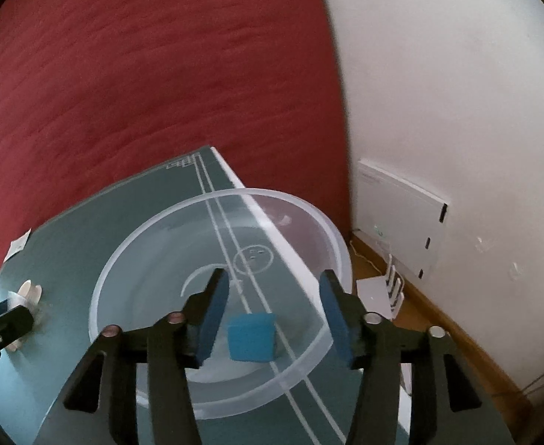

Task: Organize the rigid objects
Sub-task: 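Carry the blue cube into the clear bowl and open the right gripper, then lower the white block into the clear bowl and open the left gripper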

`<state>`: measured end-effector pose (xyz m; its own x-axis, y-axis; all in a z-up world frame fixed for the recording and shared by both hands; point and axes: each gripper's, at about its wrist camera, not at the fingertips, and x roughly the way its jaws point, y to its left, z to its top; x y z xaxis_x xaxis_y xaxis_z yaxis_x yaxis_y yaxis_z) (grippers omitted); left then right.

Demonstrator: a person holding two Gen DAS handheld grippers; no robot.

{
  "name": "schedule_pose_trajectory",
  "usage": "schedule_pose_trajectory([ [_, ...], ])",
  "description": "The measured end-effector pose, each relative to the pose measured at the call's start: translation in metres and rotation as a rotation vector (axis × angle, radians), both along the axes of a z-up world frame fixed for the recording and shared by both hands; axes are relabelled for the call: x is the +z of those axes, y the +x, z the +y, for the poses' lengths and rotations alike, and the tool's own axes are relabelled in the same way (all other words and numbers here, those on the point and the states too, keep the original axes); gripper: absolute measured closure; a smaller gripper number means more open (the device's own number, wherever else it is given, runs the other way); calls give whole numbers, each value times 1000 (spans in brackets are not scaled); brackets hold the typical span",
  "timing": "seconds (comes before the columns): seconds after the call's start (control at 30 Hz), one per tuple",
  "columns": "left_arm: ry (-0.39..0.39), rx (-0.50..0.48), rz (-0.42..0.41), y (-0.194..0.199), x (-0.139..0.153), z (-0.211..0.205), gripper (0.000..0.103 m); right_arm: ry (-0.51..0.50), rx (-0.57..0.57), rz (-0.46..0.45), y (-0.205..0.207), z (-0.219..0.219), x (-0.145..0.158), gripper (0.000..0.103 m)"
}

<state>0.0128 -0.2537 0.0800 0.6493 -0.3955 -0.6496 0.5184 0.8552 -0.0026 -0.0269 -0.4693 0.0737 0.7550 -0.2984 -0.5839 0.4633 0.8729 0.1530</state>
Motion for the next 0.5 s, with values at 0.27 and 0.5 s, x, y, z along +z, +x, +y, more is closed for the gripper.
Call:
schedule_pose_trajectory([
  [0.27, -11, -50, -28, 6, 7, -18, 71, 19, -8, -13, -2, -5, -1, 50],
  [0.5, 15, 15, 1, 13, -15, 7, 25, 38, -1, -21, -3, -6, -3, 50],
])
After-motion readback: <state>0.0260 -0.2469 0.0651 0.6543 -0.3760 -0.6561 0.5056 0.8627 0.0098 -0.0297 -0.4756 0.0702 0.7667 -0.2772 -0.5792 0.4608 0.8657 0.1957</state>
